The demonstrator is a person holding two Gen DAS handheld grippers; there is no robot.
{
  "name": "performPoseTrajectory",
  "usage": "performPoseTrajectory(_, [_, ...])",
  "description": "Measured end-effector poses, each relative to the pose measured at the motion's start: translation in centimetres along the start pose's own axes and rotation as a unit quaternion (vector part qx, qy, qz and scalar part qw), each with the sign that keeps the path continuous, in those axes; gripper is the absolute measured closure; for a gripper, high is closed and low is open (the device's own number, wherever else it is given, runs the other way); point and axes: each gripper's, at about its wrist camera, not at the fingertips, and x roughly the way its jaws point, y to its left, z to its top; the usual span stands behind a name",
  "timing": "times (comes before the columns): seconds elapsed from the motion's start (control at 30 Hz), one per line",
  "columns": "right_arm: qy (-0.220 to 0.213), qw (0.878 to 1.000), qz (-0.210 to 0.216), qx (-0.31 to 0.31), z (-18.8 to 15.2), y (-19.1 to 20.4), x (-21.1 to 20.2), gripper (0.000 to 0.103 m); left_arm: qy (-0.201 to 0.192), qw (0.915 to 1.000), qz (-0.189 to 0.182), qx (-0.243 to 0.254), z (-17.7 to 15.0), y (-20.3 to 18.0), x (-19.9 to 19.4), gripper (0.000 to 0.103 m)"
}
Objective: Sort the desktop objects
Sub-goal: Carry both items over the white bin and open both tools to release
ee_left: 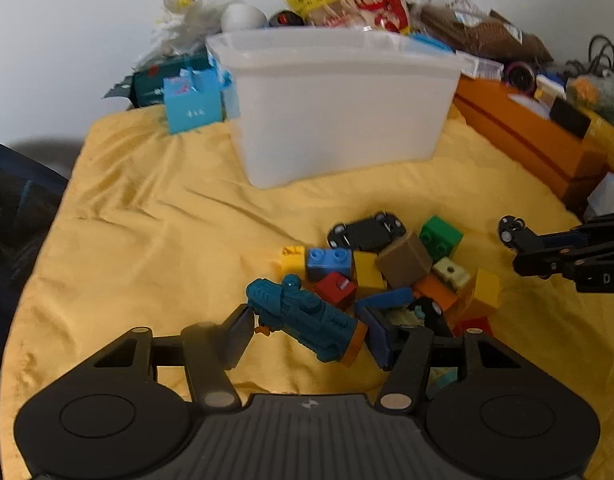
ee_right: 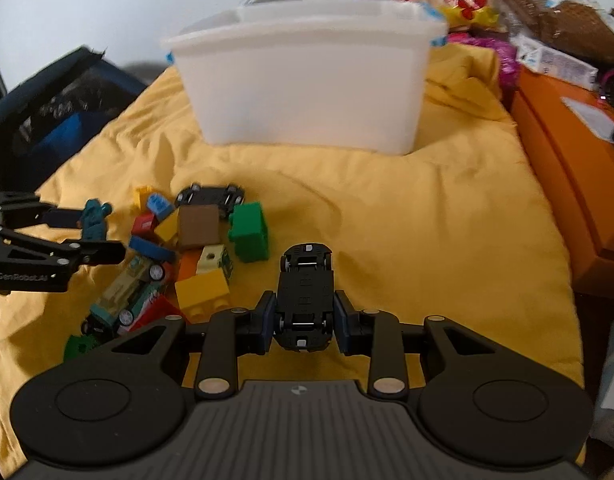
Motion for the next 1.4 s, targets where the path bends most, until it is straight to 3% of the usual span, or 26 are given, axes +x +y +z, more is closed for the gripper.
performPoseTrajectory(0.4, [-0.105,0.994,0.017,0.022,6.2,0.0,-6.4,0.07,-0.076,0.9962,0.011,-0.04,6.2,1.9,-6.0,0.041])
performPoseTrajectory(0.7, [-0.144,0.989,0.029,0.03,11.4,-0.7,-8.7,0.07,-0.12,0.9923,0.001,-0.03,12.0,1.9,-8.3,0.041])
performPoseTrajectory(1.0, [-0.136,0.989,0.035,0.042,17.2,-2.6,-8.3,0.07,-0.12,0.9925,-0.005,-0.019,18.5,1.9,-6.6,0.041])
performPoseTrajectory(1.4, [-0.085,0.996,0.019,0.032,22.3,-2.6,-4.1,0.07,-0.064,0.9973,-0.015,-0.032,23.9,1.8,-1.6,0.041])
